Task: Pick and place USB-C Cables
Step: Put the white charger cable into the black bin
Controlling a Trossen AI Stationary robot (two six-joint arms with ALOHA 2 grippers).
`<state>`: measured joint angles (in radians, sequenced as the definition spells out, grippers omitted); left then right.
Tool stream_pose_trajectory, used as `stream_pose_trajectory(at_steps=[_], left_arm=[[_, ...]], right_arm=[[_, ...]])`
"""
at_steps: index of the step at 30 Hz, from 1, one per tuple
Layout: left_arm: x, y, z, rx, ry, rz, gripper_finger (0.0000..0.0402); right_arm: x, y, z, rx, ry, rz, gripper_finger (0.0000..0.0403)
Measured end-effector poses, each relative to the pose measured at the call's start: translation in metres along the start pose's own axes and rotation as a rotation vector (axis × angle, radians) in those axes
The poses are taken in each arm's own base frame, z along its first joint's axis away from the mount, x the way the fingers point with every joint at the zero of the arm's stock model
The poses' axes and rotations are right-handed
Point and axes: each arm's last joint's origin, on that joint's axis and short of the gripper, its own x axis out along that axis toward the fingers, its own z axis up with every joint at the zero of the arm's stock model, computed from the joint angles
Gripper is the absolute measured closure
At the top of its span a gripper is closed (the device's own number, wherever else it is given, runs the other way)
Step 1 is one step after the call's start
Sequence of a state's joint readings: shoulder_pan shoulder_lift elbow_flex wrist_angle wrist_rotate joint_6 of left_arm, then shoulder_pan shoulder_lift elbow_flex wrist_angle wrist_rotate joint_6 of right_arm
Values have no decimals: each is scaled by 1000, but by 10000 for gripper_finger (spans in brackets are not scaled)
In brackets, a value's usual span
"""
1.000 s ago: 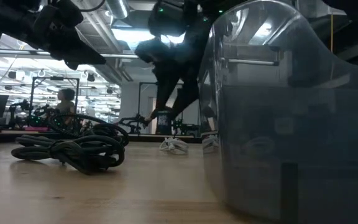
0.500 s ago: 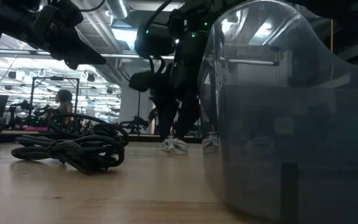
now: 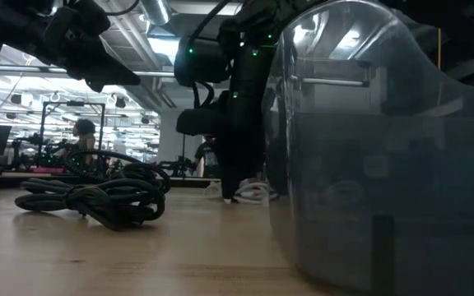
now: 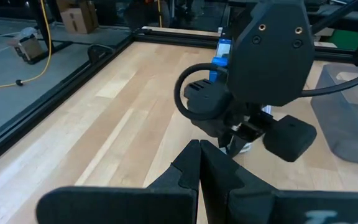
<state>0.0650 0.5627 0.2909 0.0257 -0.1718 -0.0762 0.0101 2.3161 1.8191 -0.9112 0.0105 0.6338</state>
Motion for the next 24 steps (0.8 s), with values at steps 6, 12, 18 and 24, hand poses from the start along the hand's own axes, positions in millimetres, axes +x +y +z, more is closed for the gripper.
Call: stream_pose_trajectory(at_steps=[6,12,18,24], left_arm=[[0,0,0,0,0,-1,401],[0,0,-1,2,12,1,401],[0,0,-2,4,22,2,401],[0,1,-2,5,23,30,401]], right_arm=[[-24,5,7,-123,-13,-30,357],[-97,24,3,-192,-28,-64,357],[-153,57,-48,-195,-40,-194,357],[-165,110,-109,-194,-76,-84,357]])
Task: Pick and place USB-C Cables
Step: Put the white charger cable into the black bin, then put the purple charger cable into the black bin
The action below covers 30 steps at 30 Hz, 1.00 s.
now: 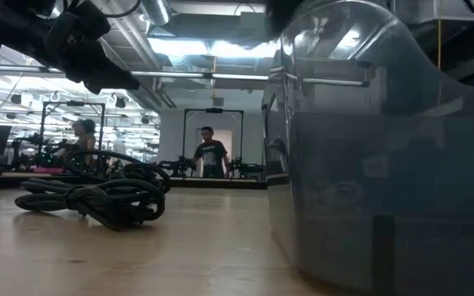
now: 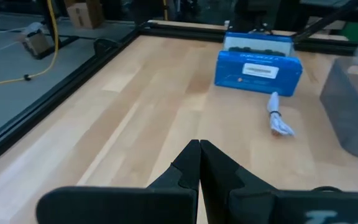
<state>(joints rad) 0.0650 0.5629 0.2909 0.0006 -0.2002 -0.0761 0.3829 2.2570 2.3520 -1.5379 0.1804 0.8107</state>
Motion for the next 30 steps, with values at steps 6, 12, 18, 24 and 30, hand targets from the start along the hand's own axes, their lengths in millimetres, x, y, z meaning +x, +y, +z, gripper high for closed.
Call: stream_pose_trajectory(at_steps=[6,12,18,24,30], left_arm=[[0,1,0,0,-2,25,401],[0,1,0,0,-2,24,401],[0,1,0,-1,-2,24,401],[0,1,0,-2,-1,24,401],[0,1,0,-2,-1,24,401]], right_arm=[[-6,35,-48,140,42,-6,357],[-3,54,-70,212,51,-14,357],[7,62,-76,214,80,-24,334],[5,60,-74,221,87,-19,194],[7,53,-64,175,48,-39,115]])
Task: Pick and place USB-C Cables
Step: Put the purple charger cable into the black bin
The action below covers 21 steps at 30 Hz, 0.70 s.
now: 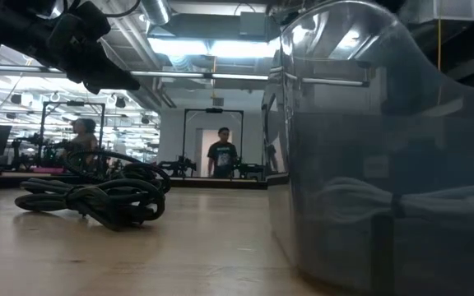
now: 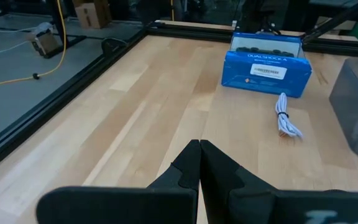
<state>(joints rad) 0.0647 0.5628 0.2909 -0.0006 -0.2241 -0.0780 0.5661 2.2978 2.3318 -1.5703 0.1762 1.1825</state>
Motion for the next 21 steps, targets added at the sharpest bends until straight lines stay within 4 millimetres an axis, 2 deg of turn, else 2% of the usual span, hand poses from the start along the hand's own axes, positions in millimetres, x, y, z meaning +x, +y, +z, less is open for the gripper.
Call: stream_pose_trajectory(at_steps=[5,14,17,21], left_arm=[[0,0,-1,1,7,0,401],[0,1,-7,15,71,5,401],[0,1,-8,17,79,5,401],[0,1,-8,-18,79,7,401]], right_arm=[[-4,-15,26,-84,-74,-29,113],[8,-51,85,-226,-12,-33,132],[16,-61,92,-239,14,-60,132],[30,-80,86,-226,90,-118,131]])
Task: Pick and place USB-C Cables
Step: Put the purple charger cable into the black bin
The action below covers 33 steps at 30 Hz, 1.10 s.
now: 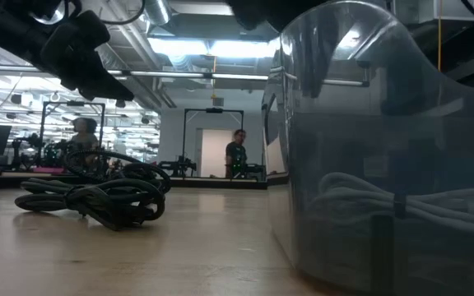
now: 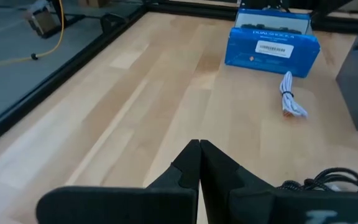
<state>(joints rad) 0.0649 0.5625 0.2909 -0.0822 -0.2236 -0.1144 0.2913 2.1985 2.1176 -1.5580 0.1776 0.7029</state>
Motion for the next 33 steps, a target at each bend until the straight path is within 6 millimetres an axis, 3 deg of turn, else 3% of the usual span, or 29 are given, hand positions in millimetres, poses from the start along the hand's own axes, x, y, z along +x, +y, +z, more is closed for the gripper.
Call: stream_pose_trajectory(at_steps=[5,14,21,33], left_arm=[[0,0,0,-16,0,0,401],[0,0,0,-18,-4,0,401],[0,1,1,-16,-12,45,401],[0,2,1,-8,-13,81,401]], right_arm=[[5,-17,-18,39,-88,58,131],[70,-62,-40,124,-118,362,130],[104,-91,-40,138,-90,424,130],[130,-101,-47,241,-19,523,151]])
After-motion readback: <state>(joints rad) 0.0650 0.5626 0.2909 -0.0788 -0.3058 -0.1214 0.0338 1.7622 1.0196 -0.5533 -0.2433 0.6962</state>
